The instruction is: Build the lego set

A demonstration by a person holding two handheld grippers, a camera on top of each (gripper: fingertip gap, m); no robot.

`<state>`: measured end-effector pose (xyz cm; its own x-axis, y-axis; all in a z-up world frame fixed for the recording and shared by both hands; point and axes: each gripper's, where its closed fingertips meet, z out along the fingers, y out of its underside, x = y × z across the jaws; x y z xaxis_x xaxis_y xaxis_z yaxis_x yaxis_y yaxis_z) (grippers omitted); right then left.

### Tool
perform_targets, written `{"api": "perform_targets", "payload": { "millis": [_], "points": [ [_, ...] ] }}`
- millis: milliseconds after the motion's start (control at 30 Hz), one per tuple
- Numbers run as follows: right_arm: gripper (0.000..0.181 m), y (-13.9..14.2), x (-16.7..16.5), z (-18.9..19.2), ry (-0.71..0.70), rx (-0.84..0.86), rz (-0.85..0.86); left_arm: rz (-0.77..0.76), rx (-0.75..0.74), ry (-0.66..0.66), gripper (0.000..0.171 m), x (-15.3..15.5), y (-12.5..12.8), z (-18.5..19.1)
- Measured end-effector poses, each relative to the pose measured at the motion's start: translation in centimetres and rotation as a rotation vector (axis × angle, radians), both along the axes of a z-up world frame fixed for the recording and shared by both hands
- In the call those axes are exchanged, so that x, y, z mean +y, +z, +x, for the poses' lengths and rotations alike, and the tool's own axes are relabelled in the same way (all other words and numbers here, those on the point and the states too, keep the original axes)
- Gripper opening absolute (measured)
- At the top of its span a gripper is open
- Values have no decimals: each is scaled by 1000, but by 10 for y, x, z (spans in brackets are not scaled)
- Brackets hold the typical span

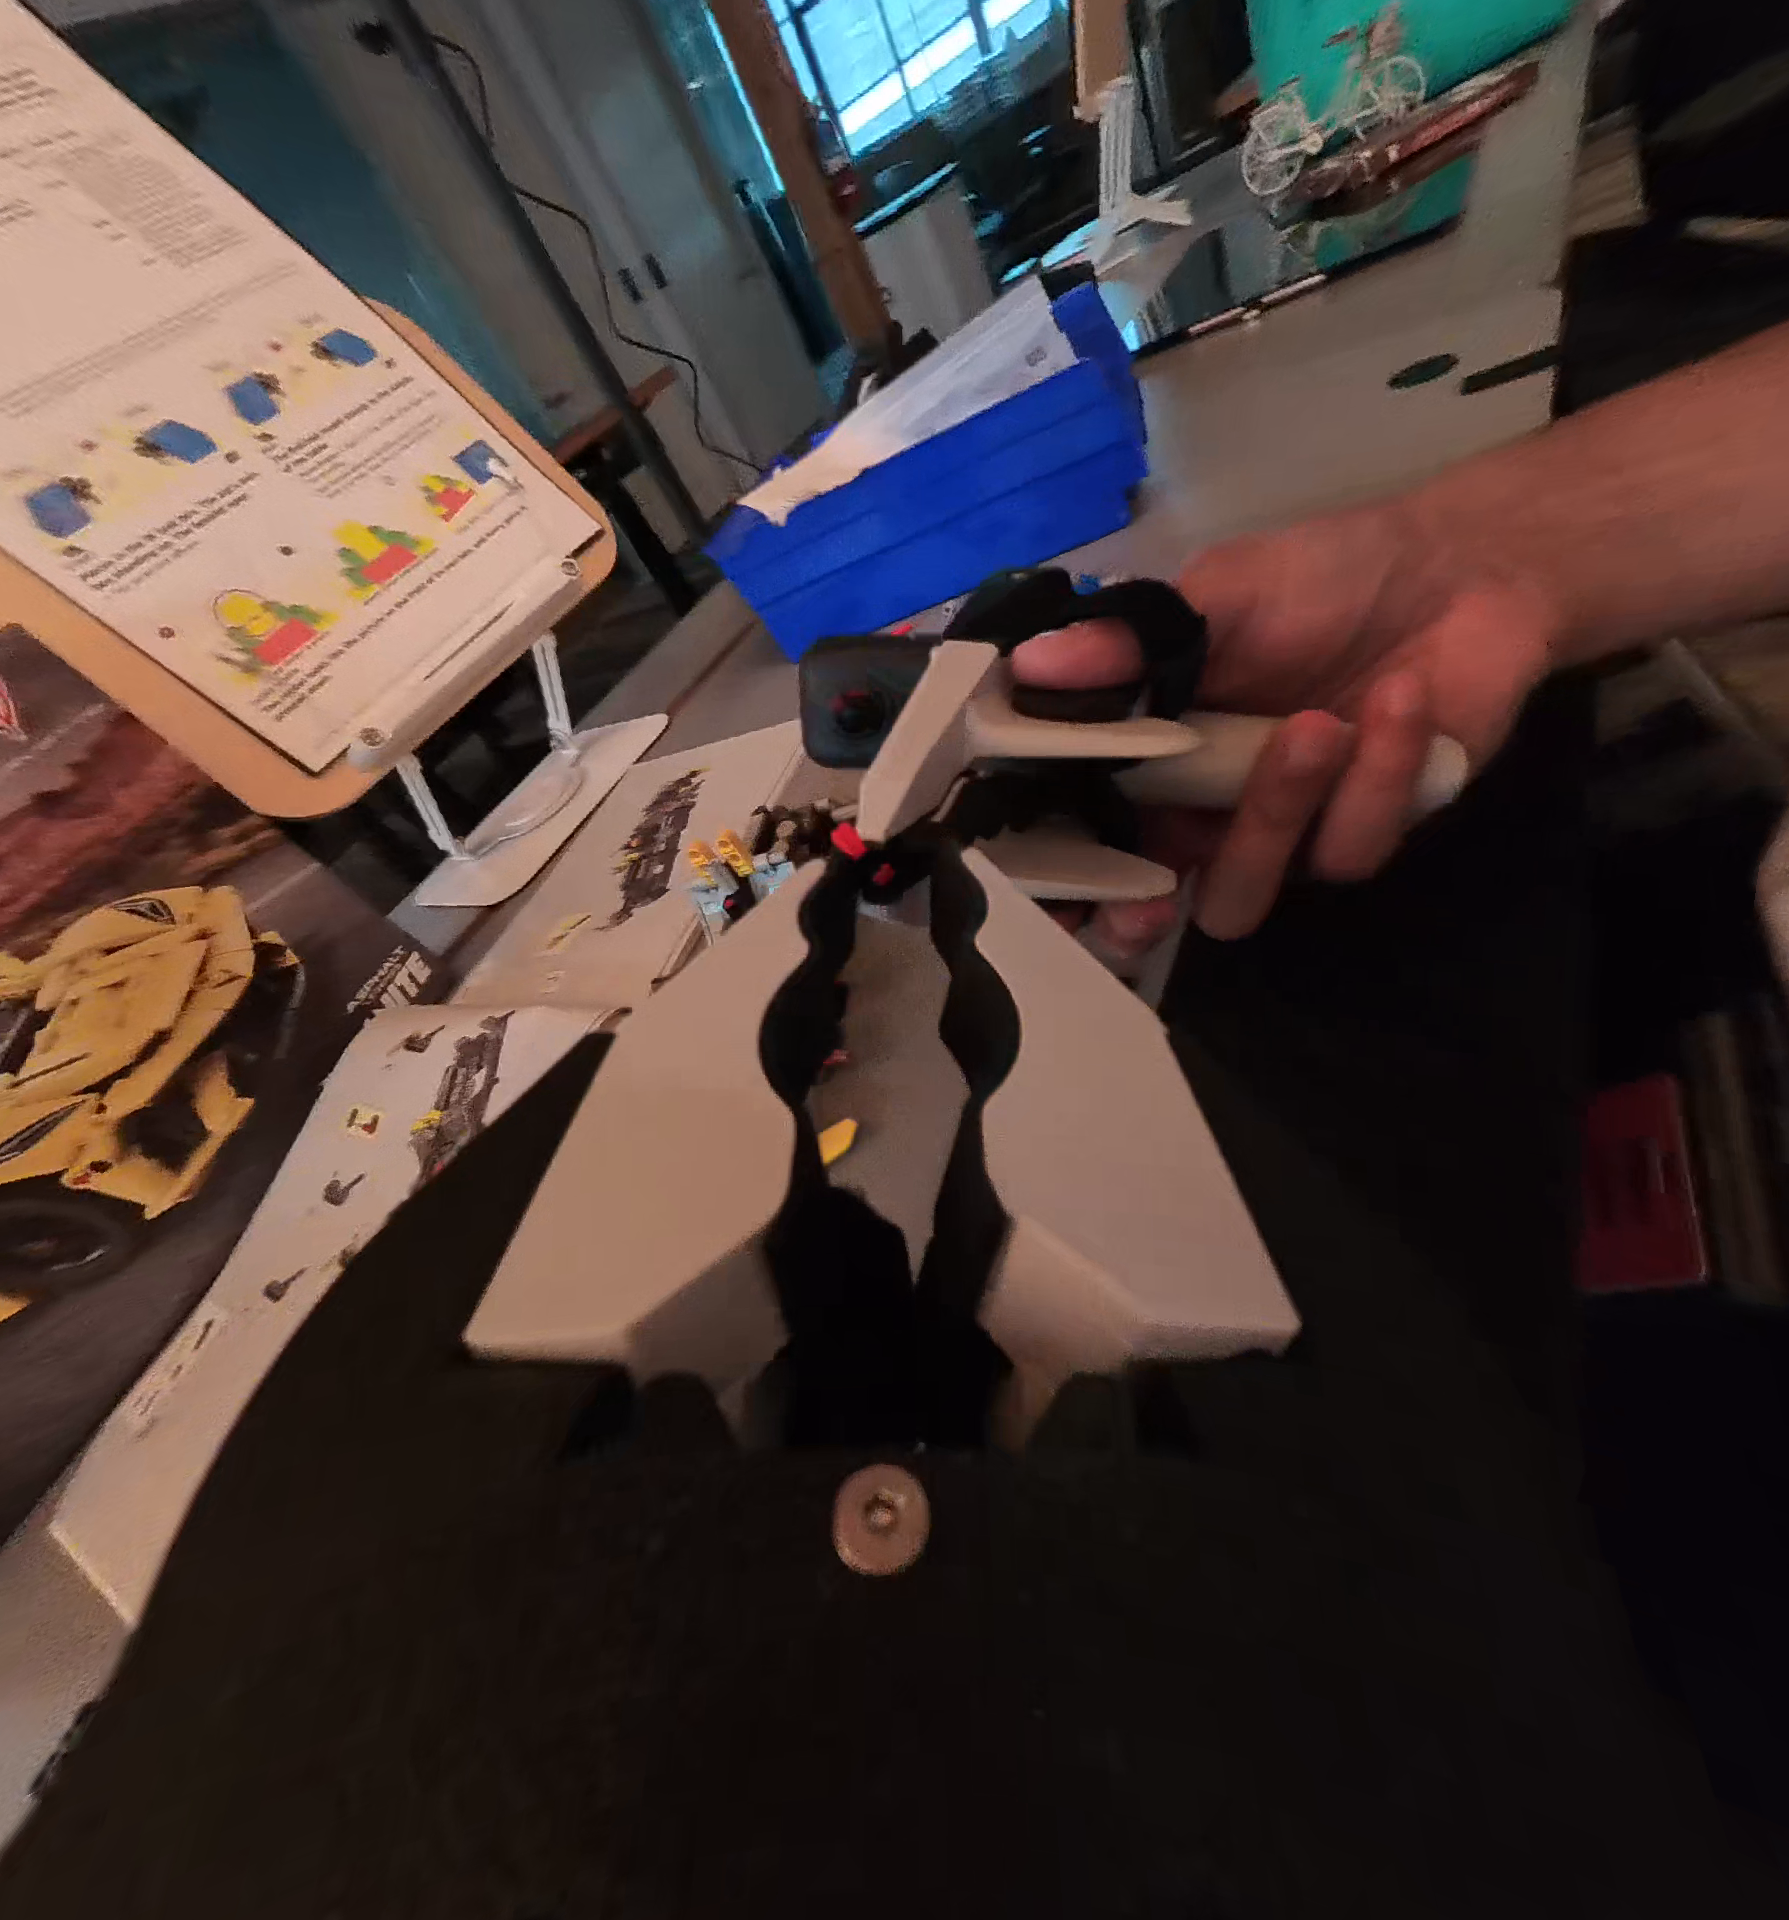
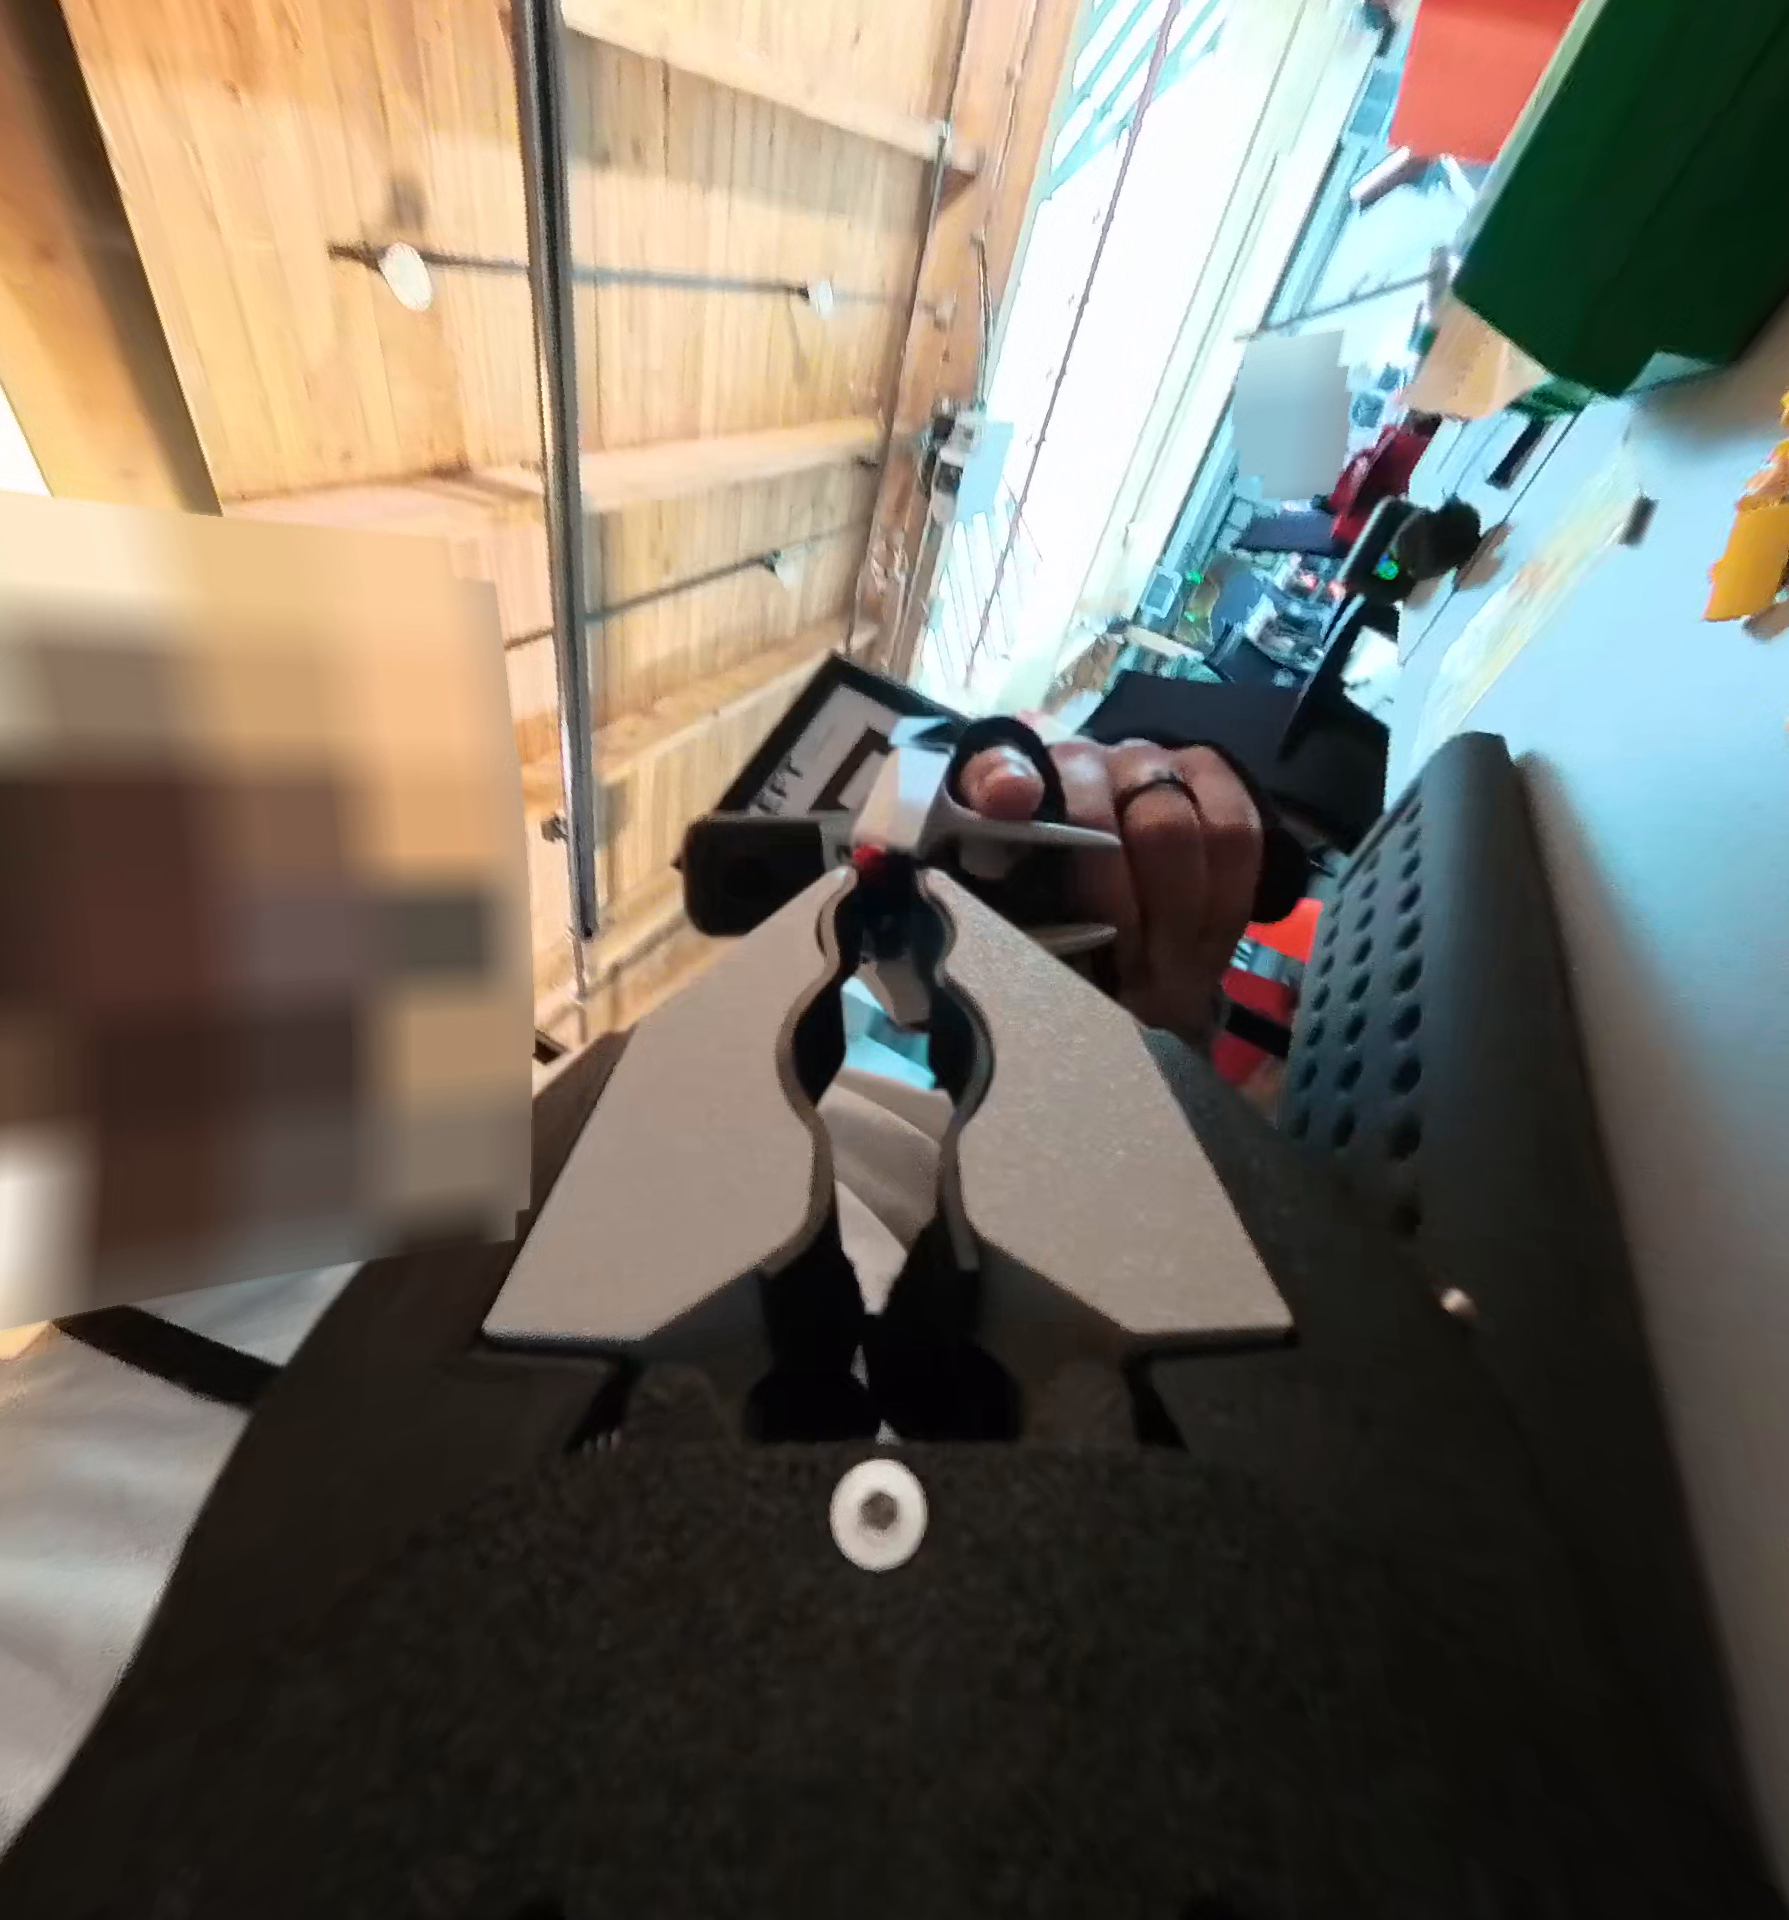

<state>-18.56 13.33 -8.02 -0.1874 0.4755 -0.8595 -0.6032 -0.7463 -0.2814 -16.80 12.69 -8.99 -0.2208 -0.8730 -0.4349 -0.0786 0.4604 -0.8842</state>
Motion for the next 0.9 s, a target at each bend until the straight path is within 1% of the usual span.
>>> {"api": "perform_targets", "payload": {
  "millis": [33,100,267,433,533,633,700,733,767,800,867,900],
  "points": [
    [7,-1,-1,-1,11,-34,10,22,6,-11,11,-1,0,-2],
    [9,-4,-3,-3,38,-114,21,77,30,-27,11,-3,-3,-5],
    [8,-12,-8,-7,81,-268,32,126,88,-53,11,-6,-12,-10],
    [13,-24,-10,-8,114,-360,7,219,172,-58,11,-8,-26,-13],
    [9,-30,-12,-10,125,-417,3,232,194,-62,11,-11,-30,-13],
    [8,-40,-12,-11,125,-474,-29,331,238,-52,11,-9,-40,-14],
    [8,-42,-13,-10,136,-460,-43,353,248,-43,11,-10,-42,-14],
    [7,-43,-12,-10,128,-457,-41,344,247,-33,11,-9,-42,-13],
    [7,-42,-10,-8,107,-460,-35,305,246,-22,12,-7,-41,-11],
    [6,-41,-8,-6,84,-462,-29,229,244,-13,12,-6,-39,-10],
    [5,-31,-1,2,8,-447,23,25,217,43,19,5,-28,-4],
    [5,-23,2,7,-48,-437,78,-115,211,55,21,10,-24,-2]
  ]
}}
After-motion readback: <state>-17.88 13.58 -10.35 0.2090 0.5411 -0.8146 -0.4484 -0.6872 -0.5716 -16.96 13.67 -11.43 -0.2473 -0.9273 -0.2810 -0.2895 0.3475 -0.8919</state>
